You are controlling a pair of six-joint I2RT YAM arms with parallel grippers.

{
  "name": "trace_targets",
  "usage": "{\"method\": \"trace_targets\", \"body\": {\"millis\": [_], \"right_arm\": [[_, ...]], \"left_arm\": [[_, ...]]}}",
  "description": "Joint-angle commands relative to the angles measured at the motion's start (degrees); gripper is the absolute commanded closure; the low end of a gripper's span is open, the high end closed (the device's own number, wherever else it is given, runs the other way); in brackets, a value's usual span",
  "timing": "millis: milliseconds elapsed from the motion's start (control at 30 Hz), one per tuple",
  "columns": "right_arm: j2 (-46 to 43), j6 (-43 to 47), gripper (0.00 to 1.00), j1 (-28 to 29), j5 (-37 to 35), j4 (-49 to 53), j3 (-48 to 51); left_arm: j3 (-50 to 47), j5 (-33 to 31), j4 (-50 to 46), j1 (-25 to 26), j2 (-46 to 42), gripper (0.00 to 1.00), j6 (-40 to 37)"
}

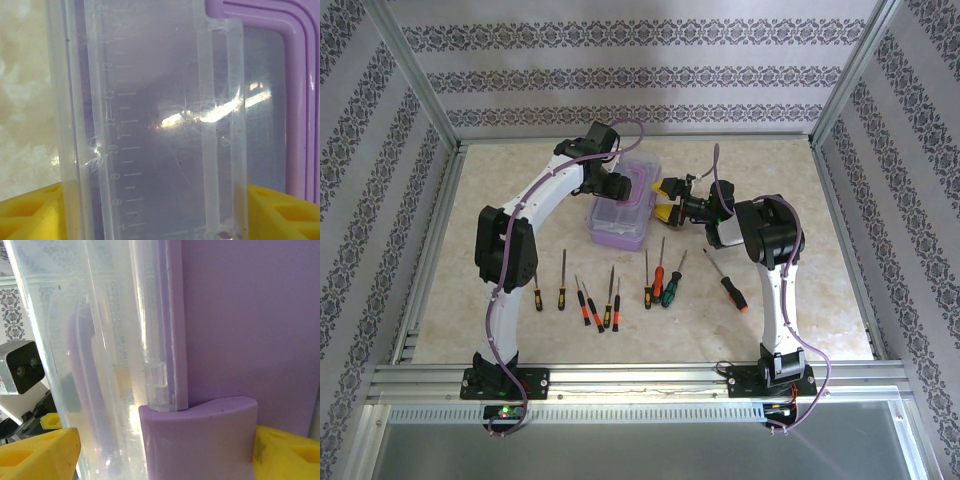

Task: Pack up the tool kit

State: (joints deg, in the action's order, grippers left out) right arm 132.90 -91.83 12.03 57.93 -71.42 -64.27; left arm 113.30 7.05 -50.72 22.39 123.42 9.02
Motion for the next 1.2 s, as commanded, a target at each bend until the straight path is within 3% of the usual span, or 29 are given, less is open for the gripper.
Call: {"method": "trace_targets", "body": {"millis": [0, 233, 767, 900, 1167], "right_arm": [[-7.52, -2.31, 0.19, 0.86, -0.53, -8.12, -1.3], [-12.51, -1.63, 0.22, -0.94, -0.98, -8.12, -0.93], [-20.33, 0.72, 0.23, -5.72, -0.52, -8.12, 5.02], [-19.66, 0.67, 0.27, -6.47, 0.22, -8.04, 5.96], [-19.67, 4.26, 0.37, -7.73, -0.42, -2.85, 9.82]], "left_arm": [[-3.75, -5.92, -11.49, 0.55, 7.71, 0.32, -4.24], [-3.34, -11.44, -14.26, 0.5, 9.45, 0.32, -2.71], [-2.58, -13.82, -15.65, 0.1, 11.84, 0.33, -1.47], [-1.64, -11.58, -15.66, 0.08, 11.24, 0.33, -1.15], [9.05, -3.09, -19.65, 0.28, 7.09, 0.31, 0.28]]}}
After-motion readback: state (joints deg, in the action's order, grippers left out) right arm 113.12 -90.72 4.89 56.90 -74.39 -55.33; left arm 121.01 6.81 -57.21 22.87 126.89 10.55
